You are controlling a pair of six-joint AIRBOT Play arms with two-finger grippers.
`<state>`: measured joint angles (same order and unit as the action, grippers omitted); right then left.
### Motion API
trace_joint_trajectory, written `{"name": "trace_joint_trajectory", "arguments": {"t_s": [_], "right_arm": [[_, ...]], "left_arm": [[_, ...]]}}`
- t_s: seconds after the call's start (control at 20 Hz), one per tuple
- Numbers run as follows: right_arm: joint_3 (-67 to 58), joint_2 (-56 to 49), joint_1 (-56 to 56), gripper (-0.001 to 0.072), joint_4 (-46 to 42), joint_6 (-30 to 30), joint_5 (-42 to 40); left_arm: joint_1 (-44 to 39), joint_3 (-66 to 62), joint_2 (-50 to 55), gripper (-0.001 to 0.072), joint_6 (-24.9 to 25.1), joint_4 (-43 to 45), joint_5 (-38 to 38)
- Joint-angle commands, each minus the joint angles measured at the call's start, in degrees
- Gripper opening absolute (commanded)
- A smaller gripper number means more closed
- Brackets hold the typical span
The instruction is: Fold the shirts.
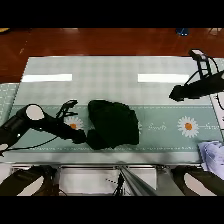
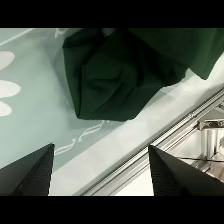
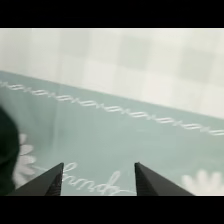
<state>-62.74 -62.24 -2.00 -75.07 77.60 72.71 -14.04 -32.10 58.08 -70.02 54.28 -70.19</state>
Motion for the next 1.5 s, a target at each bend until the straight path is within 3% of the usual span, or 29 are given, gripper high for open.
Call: {"name": "trace_joint_trajectory", "arguments": {"t_s": [0.0,0.3,0.35,0.5,0.6,1.0,1.3,1.4,1.45], "right_arm": [[5.62,0.55,-8.85,0.0518,19.91,-10.49,2.36],[10.73,0.55,-8.90,0.0518,22.51,-11.50,3.06],[10.75,0.55,-8.87,0.0518,23.45,-11.50,3.52],[10.80,0.55,-8.85,0.0518,27.15,-11.58,7.02],[10.91,0.55,-8.83,0.0518,27.41,-12.55,9.79],[23.82,0.55,-4.17,0.0532,36.41,-19.61,5.35],[25.70,0.50,13.75,0.0531,36.09,-20.57,-19.26],[25.70,0.50,16.50,0.0523,36.04,-19.23,-24.04],[25.70,0.50,17.55,0.0462,36.09,-18.88,-24.87]], "left_arm": [[0.02,4.55,0.87,0.0699,3.65,-4.66,6.99],[-0.04,4.68,10.99,0.0697,7.72,-14.53,10.71],[-0.02,4.68,13.38,0.0629,8.31,-15.78,10.73],[-0.02,4.68,19.39,0.0175,8.31,-17.38,10.73],[-0.02,4.68,20.83,0.0041,8.35,-17.55,10.69],[-0.02,4.68,18.69,0.0023,9.55,-17.70,9.51],[-0.02,4.66,18.25,0.0023,9.55,-17.73,7.76],[0.00,4.66,17.59,0.0023,9.57,-17.75,7.82],[0.04,4.61,17.38,0.0023,9.57,-17.75,7.82]]}}
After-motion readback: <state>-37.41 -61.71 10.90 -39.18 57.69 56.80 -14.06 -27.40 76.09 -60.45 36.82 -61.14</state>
